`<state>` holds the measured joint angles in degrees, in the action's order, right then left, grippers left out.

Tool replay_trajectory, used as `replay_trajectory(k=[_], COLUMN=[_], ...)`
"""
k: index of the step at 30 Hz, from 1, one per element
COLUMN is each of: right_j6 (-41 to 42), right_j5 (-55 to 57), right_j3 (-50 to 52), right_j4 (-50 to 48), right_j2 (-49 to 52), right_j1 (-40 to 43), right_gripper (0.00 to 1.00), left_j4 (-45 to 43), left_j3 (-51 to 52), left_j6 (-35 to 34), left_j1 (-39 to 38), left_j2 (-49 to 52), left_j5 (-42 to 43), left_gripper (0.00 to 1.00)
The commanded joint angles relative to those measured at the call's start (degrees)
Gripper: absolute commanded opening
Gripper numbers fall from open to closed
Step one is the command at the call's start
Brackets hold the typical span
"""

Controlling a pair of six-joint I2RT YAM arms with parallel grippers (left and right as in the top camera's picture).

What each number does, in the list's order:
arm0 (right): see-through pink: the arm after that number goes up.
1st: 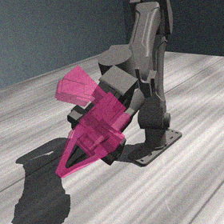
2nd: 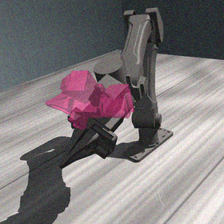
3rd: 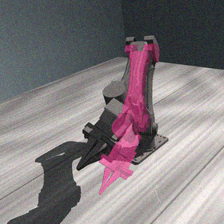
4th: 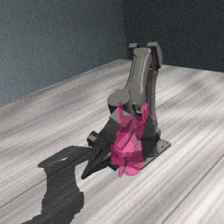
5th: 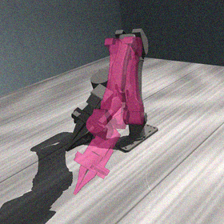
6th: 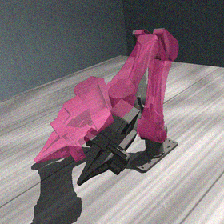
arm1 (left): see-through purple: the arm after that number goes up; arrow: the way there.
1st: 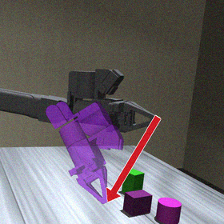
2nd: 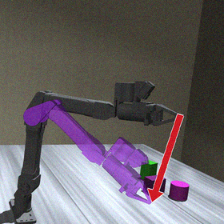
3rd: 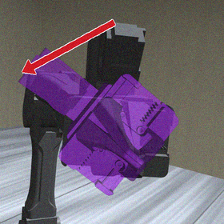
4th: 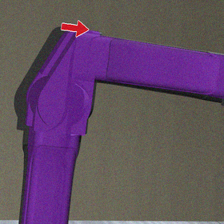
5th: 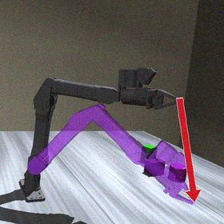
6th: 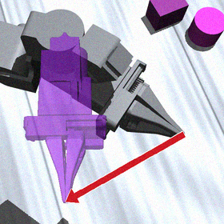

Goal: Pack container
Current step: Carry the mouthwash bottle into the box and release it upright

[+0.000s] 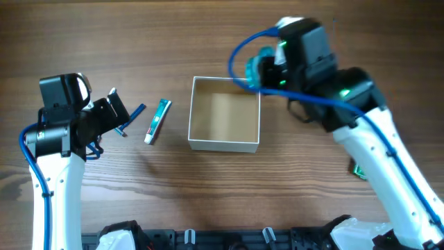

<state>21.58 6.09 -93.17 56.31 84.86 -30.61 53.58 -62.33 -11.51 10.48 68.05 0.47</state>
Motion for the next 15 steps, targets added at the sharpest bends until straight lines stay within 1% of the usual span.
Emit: replay_trajectory(k=[1, 6, 7, 10, 15], right_j6=[9.0, 10.6, 12.8, 17.2, 21.5], right_j5=[4.2, 5.2, 6.1, 7.5, 7.5], right_j3=[-1.0, -1.0, -1.0, -1.0, -1.0], right_j4=[-1.6, -5.7, -6.2, -7.7, -10.4], right_j2=[3.1, 11.7, 13.9, 19.7, 24.1], right_j1=[-4.3, -9.6, -10.2, -10.7, -10.7], right_gripper=[0.04, 0.04, 0.04, 0.04, 0.04], left_j4=[-0.2, -0.2, -0.2, -0.2, -0.2], left_j3=[-1.1, -1.1, -1.1, -1.1, -1.1], left_j6=[-1.0, -1.0, -1.0, -1.0, -1.0], left_j1=[0.2, 0.2, 0.2, 0.2, 0.2], left_j2=[0.2, 0.2, 0.2, 0.2, 0.2], left_j5=[-0.3, -0.3, -0.3, -0.3, -0.3], left_gripper=[1.00, 1.00, 1.00, 1.00, 1.00])
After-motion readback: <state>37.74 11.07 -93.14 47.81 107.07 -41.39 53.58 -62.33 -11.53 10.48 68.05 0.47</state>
